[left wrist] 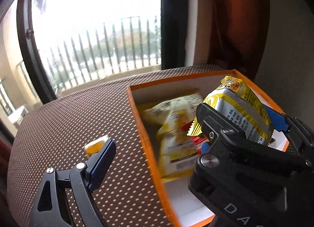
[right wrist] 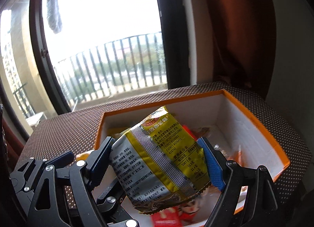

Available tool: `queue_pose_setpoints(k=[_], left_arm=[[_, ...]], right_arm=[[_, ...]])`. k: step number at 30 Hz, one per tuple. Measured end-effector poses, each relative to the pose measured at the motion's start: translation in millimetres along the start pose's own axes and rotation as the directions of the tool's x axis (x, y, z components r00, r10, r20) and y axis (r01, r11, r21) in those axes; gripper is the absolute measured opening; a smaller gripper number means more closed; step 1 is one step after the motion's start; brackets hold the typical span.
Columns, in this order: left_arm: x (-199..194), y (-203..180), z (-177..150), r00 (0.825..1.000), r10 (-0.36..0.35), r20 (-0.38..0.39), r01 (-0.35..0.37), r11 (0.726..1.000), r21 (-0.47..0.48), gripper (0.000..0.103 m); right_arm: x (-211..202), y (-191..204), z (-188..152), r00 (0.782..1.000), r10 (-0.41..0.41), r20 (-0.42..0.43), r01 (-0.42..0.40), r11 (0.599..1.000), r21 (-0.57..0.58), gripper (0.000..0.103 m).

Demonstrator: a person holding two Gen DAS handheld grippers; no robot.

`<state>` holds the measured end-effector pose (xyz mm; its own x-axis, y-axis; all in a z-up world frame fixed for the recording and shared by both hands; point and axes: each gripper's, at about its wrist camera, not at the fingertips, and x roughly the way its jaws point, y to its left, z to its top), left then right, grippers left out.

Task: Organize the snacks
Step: 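Open both tools to drop the snacks into the box, then move the right tool toward the small wrapped orange cake on the table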

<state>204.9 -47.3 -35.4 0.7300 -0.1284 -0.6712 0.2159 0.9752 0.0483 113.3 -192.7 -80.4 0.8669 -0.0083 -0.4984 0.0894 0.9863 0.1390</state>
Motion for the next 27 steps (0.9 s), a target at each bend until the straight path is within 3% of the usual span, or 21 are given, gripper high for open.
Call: queue_pose_setpoints(k=[9, 12, 22, 27], left_arm=[[7, 8, -20, 0.998, 0.046, -0.034, -0.046, 0.999, -0.001, 0.090], [16, 14, -21, 0.999, 0.032, -0.037, -0.032, 0.999, -0.015, 0.091], [15, 9, -26, 0.998, 0.040, -0.041, -0.039, 0.999, 0.014, 0.094], [6, 5, -30, 0.998, 0.042, -0.036, -0.041, 0.999, 0.014, 0.094]], right_arm=[[24, 27, -19, 0.996, 0.020, -0.085, -0.022, 0.999, -0.028, 0.086], [31, 33, -23, 0.995, 0.015, -0.098, -0.017, 1.000, -0.026, 0.086], [37, 23, -34, 0.985, -0.006, -0.173, 0.017, 0.998, 0.058, 0.090], [25, 23, -39, 0.988, -0.009, -0.155, 0.016, 0.999, 0.041, 0.095]])
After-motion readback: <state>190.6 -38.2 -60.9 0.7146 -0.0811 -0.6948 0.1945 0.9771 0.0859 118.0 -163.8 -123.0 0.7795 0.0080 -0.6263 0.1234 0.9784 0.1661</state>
